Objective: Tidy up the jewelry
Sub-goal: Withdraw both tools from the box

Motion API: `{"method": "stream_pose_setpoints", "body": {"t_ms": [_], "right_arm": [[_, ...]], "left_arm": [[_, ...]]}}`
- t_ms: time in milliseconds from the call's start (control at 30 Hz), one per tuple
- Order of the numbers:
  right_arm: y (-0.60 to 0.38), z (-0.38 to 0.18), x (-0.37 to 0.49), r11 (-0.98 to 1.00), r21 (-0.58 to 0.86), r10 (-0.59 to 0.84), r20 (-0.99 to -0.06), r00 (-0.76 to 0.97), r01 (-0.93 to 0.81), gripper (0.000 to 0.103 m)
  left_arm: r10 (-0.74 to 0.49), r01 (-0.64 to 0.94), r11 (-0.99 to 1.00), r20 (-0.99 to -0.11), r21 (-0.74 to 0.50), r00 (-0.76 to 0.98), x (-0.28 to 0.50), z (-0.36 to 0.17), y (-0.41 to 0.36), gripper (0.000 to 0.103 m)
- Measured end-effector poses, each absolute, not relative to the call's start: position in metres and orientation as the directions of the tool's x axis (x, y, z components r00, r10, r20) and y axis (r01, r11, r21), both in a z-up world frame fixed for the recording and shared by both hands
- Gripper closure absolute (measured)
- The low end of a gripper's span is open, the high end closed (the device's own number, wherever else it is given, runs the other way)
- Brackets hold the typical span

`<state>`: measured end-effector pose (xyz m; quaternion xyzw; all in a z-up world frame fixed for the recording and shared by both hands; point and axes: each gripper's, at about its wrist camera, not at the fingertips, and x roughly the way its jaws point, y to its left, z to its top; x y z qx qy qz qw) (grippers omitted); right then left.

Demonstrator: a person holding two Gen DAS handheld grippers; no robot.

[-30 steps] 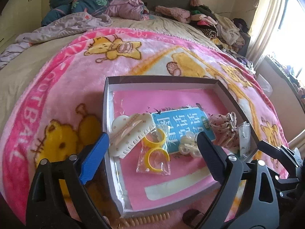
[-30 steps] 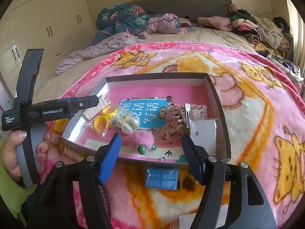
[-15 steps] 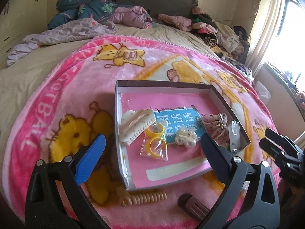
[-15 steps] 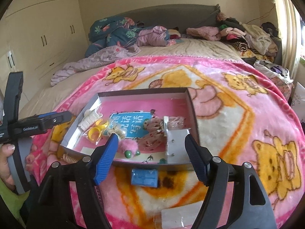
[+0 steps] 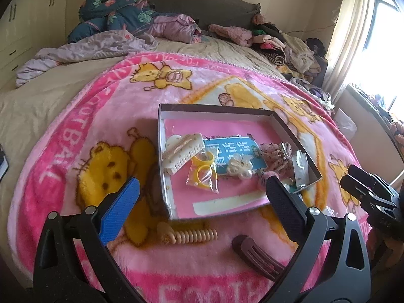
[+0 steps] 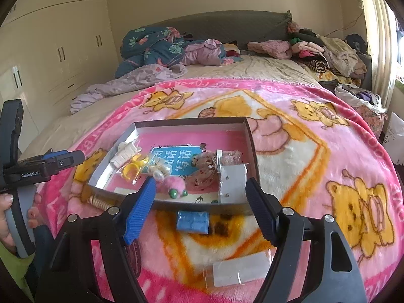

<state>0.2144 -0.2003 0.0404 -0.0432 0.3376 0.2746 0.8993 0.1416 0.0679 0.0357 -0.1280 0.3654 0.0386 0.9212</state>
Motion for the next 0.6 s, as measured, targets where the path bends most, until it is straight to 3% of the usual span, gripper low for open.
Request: {"method": "stream_pose_setpoints", "body": {"t_ms": [600], "right_arm": [[-0.220,0.020,0.189,0.848,0.095,0.447,-0.659,0.605,-0.522,0.020]], "left_arm": [[-0.037,-0.136,0.974,-0.717,-0.182,0.696,0.109,0.012,0.035,0.012]]}}
